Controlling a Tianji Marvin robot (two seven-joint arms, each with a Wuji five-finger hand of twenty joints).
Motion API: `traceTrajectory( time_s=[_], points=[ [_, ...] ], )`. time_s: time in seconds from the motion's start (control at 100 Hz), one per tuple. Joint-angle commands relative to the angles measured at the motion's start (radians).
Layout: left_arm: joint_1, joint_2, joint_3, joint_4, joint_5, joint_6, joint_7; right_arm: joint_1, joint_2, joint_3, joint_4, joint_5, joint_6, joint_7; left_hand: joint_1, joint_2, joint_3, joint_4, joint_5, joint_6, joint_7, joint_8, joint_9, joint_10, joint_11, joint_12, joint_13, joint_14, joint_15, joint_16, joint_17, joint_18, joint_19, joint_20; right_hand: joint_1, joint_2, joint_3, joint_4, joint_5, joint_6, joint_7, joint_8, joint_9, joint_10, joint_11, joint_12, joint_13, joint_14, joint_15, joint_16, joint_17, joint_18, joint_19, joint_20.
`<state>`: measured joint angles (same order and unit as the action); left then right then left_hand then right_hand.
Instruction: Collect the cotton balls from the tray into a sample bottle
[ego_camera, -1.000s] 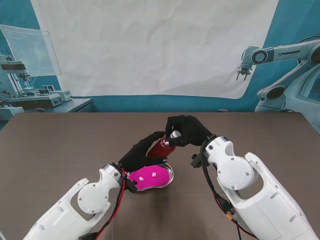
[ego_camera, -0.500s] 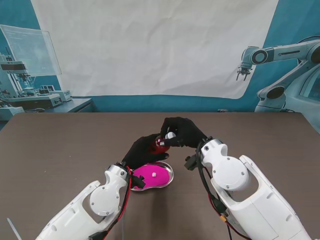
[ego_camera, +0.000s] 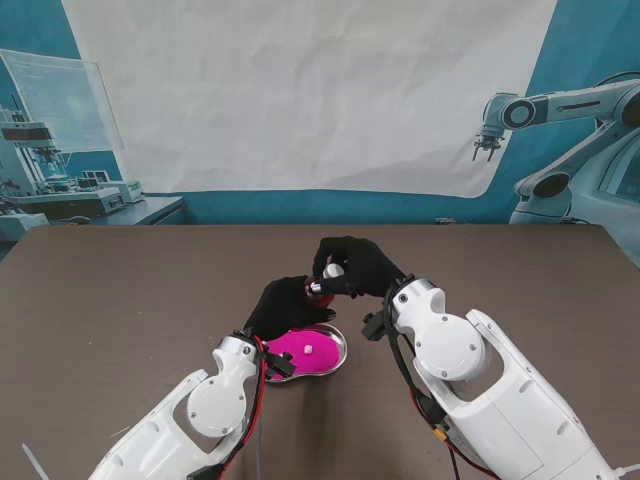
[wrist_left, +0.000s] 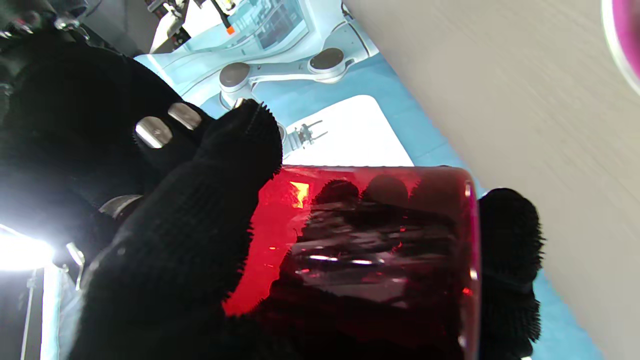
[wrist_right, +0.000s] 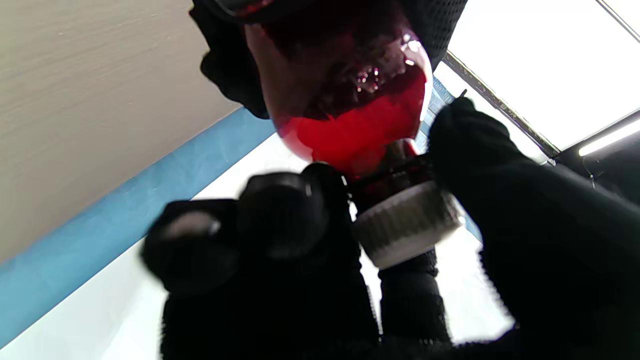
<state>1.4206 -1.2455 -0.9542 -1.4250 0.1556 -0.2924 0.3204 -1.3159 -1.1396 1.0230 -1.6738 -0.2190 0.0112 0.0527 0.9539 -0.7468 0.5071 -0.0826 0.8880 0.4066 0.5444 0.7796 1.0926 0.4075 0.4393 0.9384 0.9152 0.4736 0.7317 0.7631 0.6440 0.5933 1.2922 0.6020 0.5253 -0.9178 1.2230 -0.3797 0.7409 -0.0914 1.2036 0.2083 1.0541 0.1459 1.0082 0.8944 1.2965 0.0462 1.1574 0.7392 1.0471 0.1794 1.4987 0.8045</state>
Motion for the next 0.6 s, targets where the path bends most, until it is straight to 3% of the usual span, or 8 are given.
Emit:
traceTrajectory(
  time_s=[0.0,0.02,0.05,0.14,0.22,0.43,0.59],
  points=[
    [-0.001,-0.005,0.004,-0.035,-0.016,-0.018,-0.036,-0.012,-0.005,-0.015,0.009,-0.004,-0.017,0.039,0.290,0.452,0.353,0.003,0.159,-0.137,0.283,0.071,0.074,-0.038,0.081,0.068,0.065,0.027,0.192,0.073,-0.024,-0.125,0.223,0.105,-0.039,0.084,0.037,0.079,-0.039,0.079,-0.122,0.030,-0.107,-0.103,-0.158,-0.177,-0.054,0.084,-0.250,-0.063,-0.130,0.094,-0.157,-0.014],
    [0.000,-0.004,0.003,-0.037,-0.020,-0.019,-0.039,-0.012,-0.003,-0.013,0.008,-0.007,-0.022,0.045,0.292,0.454,0.352,0.003,0.155,-0.136,0.308,0.083,0.074,-0.036,0.087,0.081,0.064,0.029,0.201,0.077,-0.026,-0.122,0.228,0.111,-0.090,0.110,0.028,0.165,-0.045,0.096,-0.212,0.103,-0.141,-0.101,-0.175,-0.221,-0.094,0.098,-0.311,-0.073,-0.184,0.110,-0.206,-0.011],
    [0.002,-0.003,0.002,-0.039,-0.022,-0.020,-0.042,-0.012,0.001,-0.010,0.005,-0.015,-0.027,0.055,0.295,0.456,0.349,0.003,0.145,-0.135,0.348,0.100,0.073,-0.036,0.095,0.099,0.063,0.028,0.215,0.081,-0.029,-0.120,0.230,0.118,-0.150,0.130,0.008,0.200,-0.081,0.107,-0.299,0.150,-0.194,-0.100,-0.220,-0.265,-0.160,0.118,-0.400,-0.104,-0.266,0.132,-0.270,-0.023],
    [0.009,0.002,-0.003,-0.045,-0.021,-0.023,-0.055,-0.012,0.011,0.004,-0.003,-0.045,-0.050,0.077,0.297,0.460,0.343,0.002,0.130,-0.137,0.404,0.114,0.071,-0.040,0.104,0.125,0.059,0.027,0.226,0.082,-0.036,-0.116,0.222,0.125,-0.256,0.153,-0.069,0.189,-0.178,0.098,-0.425,0.138,-0.303,-0.101,-0.325,-0.374,-0.316,0.143,-0.603,-0.203,-0.451,0.160,-0.392,-0.075],
    [0.016,0.007,-0.010,-0.050,-0.018,-0.026,-0.064,-0.013,0.017,0.018,-0.015,-0.075,-0.060,0.084,0.297,0.461,0.339,0.003,0.128,-0.139,0.412,0.110,0.071,-0.042,0.101,0.128,0.054,0.027,0.224,0.080,-0.041,-0.115,0.217,0.126,-0.321,0.187,-0.133,0.188,-0.240,0.096,-0.477,0.115,-0.383,-0.109,-0.364,-0.418,-0.400,0.151,-0.683,-0.248,-0.536,0.159,-0.431,-0.100],
    [0.040,0.023,-0.038,-0.073,-0.003,-0.025,-0.095,-0.032,0.025,0.077,-0.069,-0.145,-0.061,0.075,0.297,0.458,0.335,0.004,0.126,-0.143,0.410,0.099,0.071,-0.045,0.095,0.131,0.051,0.026,0.216,0.075,-0.050,-0.114,0.204,0.126,-0.413,0.256,-0.234,0.189,-0.269,0.086,-0.507,0.094,-0.422,-0.112,-0.382,-0.454,-0.433,0.166,-0.712,-0.273,-0.564,0.161,-0.426,-0.111],
    [0.055,0.032,-0.060,-0.081,0.005,-0.017,-0.114,-0.063,0.039,0.133,-0.128,-0.229,-0.083,0.091,0.289,0.452,0.353,0.008,0.134,-0.145,0.420,0.091,0.088,-0.044,0.115,0.152,0.070,0.026,0.246,0.085,-0.037,-0.108,0.221,0.139,-0.414,0.256,-0.255,0.195,-0.168,0.072,-0.473,0.114,-0.343,-0.108,-0.330,-0.420,-0.350,0.160,-0.627,-0.235,-0.488,0.157,-0.350,-0.089]
  ],
)
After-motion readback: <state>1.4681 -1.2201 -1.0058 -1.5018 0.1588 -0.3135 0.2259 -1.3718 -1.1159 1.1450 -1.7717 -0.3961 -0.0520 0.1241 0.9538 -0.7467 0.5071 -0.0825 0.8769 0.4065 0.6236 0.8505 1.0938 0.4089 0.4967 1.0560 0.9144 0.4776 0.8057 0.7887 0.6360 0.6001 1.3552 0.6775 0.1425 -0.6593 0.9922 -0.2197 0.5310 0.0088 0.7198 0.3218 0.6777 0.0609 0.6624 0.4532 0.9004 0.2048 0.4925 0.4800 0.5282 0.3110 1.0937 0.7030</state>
